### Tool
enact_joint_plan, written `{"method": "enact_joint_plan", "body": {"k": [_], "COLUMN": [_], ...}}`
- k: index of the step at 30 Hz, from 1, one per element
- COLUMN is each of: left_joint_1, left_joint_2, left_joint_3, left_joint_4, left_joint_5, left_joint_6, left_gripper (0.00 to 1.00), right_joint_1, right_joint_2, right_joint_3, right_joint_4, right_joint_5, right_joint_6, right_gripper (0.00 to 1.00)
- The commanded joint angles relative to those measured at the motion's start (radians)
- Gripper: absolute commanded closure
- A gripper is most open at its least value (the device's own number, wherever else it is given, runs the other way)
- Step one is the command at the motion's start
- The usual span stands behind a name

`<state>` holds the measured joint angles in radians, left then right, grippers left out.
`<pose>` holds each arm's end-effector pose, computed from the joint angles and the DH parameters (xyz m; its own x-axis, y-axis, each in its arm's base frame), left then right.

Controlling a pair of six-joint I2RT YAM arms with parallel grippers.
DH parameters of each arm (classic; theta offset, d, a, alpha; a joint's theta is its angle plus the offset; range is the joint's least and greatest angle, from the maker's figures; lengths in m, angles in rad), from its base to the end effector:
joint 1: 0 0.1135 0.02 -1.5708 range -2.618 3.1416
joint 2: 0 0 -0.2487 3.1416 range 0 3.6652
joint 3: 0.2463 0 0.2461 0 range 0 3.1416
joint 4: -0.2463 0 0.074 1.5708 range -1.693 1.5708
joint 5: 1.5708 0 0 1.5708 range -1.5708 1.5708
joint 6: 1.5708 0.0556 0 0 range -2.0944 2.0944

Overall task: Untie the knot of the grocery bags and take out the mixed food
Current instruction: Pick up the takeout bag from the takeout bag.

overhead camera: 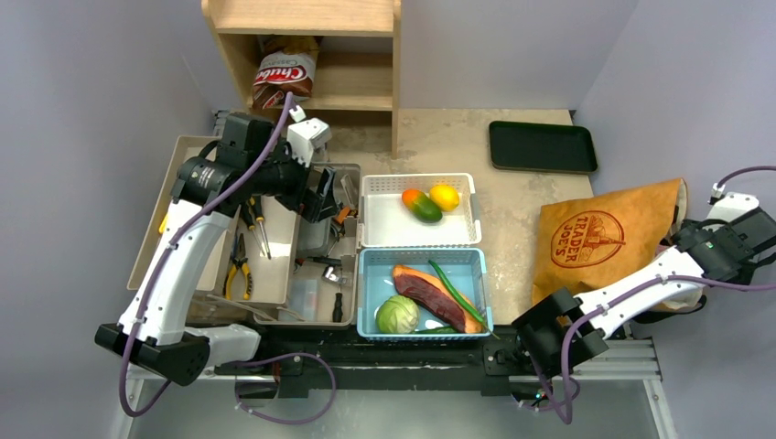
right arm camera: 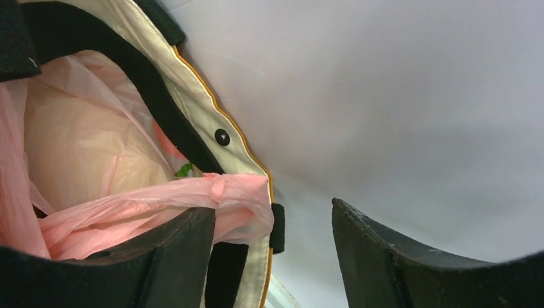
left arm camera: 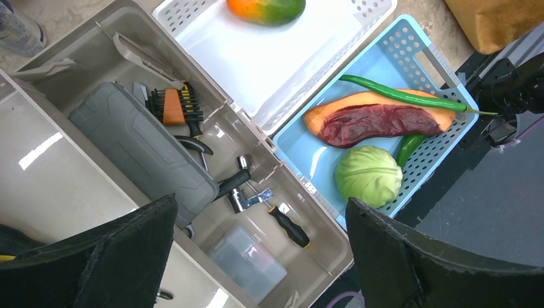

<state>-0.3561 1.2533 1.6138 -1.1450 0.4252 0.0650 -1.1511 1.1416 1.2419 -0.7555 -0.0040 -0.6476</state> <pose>0.2101 -0.1026 0.4020 -0.6223 0.2946 -0.7252 0.6330 0.7344 -0.2448 0.1024 -0.2289 0.3443 -0.7481 0.1962 -0.6339 0.5775 0.6630 -0.4764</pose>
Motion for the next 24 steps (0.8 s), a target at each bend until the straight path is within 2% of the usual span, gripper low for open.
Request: {"method": "enact_joint_plan", "body": {"k": [1,7,17,24], "left_joint_1": [-0.006,-0.006,-0.006,-0.006], "left_joint_2": [0.01,0.015,0.018,0.018], "left_joint_3": [0.055,0.067,0.067,0.072], "left_joint_4": [0.015,0.011,0.004,-0.001], "left_joint_5": [0.031,0.038,0.05,0.054], "left_joint_6": [0.016,0.025,0.043,0.052], "left_gripper": [0.0,0.0,0.0,0.0], "right_joint_1": [-0.01,-0.06,-0.09,-0.091], "right_joint_2": [-0.013,0.013,-0.041,-0.085], "right_joint_3": [-0.045,-0.066,-0.233,-0.269], "right_joint_4": [0.108,0.144,0.318,0.327], "right_joint_5": [-0.065,-0.128,-0.259,-0.369], "right_joint_6": [-0.045,-0.06,-0.202,-0.277], "right_gripper": [0.35,0.34,0.37,0.39]}}
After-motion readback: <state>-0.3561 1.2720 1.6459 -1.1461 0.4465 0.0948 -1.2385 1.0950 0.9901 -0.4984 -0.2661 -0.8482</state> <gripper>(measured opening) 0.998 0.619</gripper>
